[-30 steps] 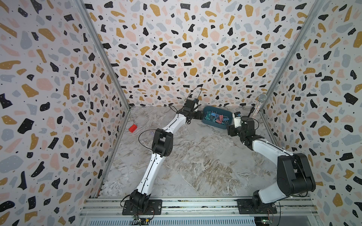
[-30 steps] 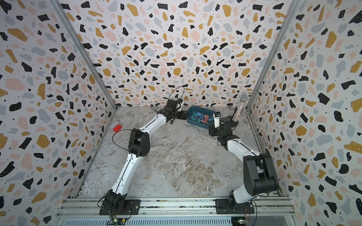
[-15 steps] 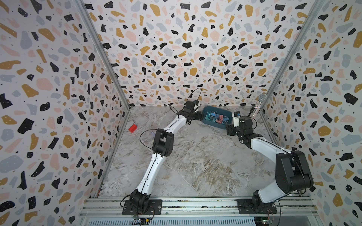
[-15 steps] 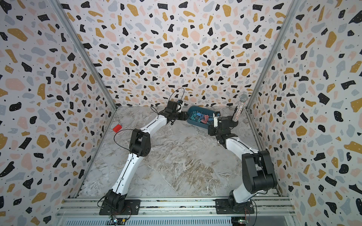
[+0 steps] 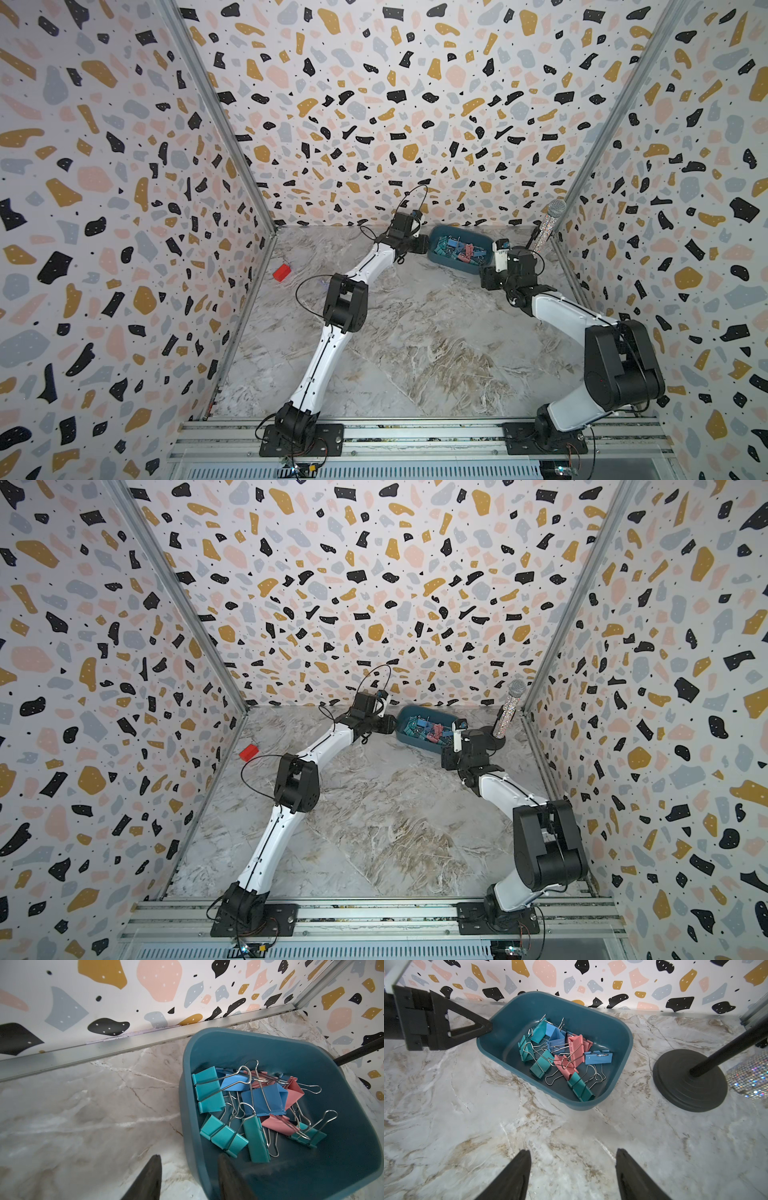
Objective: Take out the binder clips from the storage box
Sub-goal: Move the storage box to the center of the board.
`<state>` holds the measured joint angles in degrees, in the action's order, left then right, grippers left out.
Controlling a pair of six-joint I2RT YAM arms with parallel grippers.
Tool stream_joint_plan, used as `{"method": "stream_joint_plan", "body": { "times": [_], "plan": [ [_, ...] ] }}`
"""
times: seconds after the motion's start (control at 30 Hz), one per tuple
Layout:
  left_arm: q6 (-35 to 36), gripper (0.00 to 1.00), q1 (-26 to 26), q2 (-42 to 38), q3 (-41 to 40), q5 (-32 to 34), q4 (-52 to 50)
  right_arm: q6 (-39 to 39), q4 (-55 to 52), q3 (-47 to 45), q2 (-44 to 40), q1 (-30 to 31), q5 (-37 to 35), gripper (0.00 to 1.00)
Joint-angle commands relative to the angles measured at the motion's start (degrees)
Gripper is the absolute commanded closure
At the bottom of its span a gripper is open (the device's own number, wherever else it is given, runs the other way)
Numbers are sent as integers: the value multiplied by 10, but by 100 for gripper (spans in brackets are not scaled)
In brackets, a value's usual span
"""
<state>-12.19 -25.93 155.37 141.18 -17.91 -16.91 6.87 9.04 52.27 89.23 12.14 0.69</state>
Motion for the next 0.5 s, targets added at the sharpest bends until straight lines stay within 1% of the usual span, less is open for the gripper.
{"method": "stream_joint_plan", "body": {
  "times": [0.0, 0.1, 0.27, 0.47],
  "plan": [
    [12, 56, 3, -16, -30, 0, 25, 2, -4, -2, -6, 1, -19, 30],
    [18, 57, 3, -28, -49, 2, 29, -1, -3, 8, 12, 1, -26, 29],
    [30, 58, 4, -42, -64, 6, 31, 8, -51, 84, 79, 2, -39, 30],
    [37, 60, 4, -41, -59, 4, 31, 16, -92, 178, 154, 1, -58, 31]
  ]
}}
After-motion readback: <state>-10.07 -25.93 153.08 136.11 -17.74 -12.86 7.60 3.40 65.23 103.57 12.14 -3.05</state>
